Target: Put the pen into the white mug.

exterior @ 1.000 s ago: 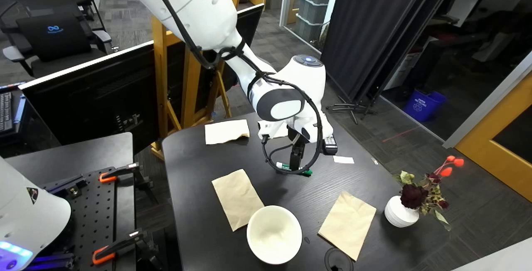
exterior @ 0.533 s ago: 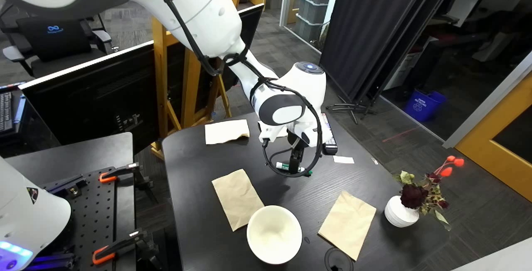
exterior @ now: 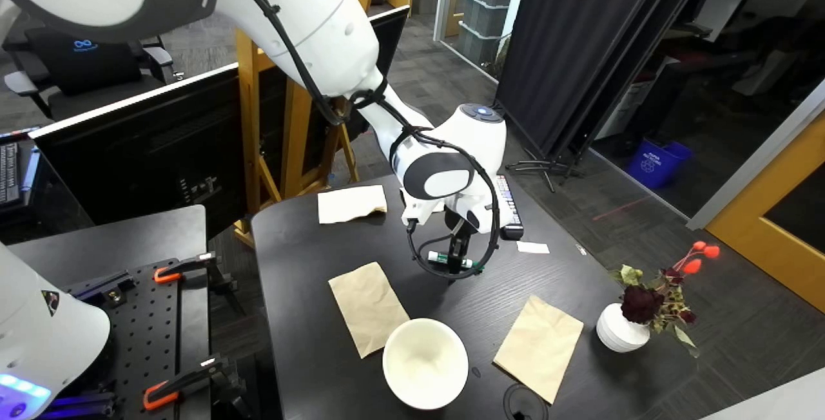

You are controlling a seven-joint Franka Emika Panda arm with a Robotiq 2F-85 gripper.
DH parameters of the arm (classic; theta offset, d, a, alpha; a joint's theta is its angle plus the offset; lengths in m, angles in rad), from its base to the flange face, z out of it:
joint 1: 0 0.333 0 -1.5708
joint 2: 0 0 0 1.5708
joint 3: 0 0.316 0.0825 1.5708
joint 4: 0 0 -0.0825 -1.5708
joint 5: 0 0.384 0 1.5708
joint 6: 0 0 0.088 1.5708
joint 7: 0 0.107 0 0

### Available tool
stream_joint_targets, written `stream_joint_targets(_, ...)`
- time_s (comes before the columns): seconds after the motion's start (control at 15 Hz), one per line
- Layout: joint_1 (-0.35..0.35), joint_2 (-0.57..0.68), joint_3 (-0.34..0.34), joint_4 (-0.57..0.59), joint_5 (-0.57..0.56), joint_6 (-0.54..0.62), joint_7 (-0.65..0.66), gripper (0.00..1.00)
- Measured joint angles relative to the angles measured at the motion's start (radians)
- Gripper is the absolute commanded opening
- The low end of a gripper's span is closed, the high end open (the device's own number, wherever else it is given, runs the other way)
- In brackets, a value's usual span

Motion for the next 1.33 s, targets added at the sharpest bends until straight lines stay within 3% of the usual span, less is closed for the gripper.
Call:
stream_joint_targets(0.2, 0.000, 0.005, -0.001, 0.006, 0.000, -0.001, 0.000, 0.04)
stream_joint_targets(0.27, 0.000, 0.006, -0.001, 0.007, 0.000, -0.001, 0.000, 0.01)
stream_joint_targets(0.4, 0.001, 0.006, -0.001, 0.009, 0.000, -0.001, 0.000, 0.05)
stream_joint_targets(0.87, 0.005, -0.041, -0.011, 0.007, 0.019, -0.001, 0.005, 0.05)
stream_joint_targets(1.33, 0.086, -0.221, -0.108, -0.101, -0.023, 0.013, 0.115, 0.05)
